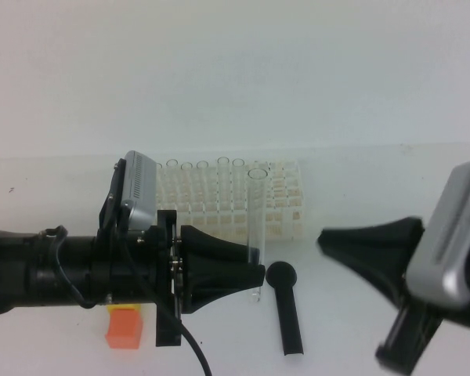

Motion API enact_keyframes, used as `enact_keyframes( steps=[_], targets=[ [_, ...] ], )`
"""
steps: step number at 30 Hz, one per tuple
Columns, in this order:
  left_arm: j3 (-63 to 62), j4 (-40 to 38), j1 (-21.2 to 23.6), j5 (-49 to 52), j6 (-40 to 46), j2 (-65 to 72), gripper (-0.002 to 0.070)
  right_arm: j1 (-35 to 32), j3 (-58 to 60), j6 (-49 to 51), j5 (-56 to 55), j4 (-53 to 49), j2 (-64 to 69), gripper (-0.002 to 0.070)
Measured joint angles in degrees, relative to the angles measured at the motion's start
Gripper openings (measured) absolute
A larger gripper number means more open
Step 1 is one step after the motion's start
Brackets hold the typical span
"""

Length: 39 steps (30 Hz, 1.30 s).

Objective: Place the test tubes

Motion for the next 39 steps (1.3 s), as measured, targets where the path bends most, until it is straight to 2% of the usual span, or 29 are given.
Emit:
enact_keyframes(
  steps=[5,7,12,16,19,25,39],
  targets=[
    [0.0,0.0,0.0,0.0,0.0,0.0,0.0111,0.0,0.0,31.82,-17.58,-19.46,0.0,-0.0001],
    [0.0,0.0,0.0,0.0,0.0,0.0,0.0111,0.0,0.0,42.59,-21.22,-29.21,0.0,-0.0001],
    [0.0,0.0,0.0,0.0,0.0,0.0,0.0111,0.0,0.0,74.24,-21.22,-61.37,0.2,-0.0001],
    [0.0,0.0,0.0,0.0,0.0,-0.09,0.0111,0.0,0.0,89.87,-19.35,-78.62,1.97,-0.0001],
    [0.0,0.0,0.0,0.0,0.0,-0.09,0.0111,0.0,0.0,95.16,-18.14,-85.61,2.94,-0.0001],
    [0.0,0.0,0.0,0.0,0.0,-0.09,0.0111,0.0,0.0,102.64,-17.49,-87.64,3.16,-0.0001],
    [0.0,0.0,0.0,0.09,0.0,-0.09,0.0111,0.0,0.0,103.08,-13.29,-89.53,4.26,-0.0001]
  ],
)
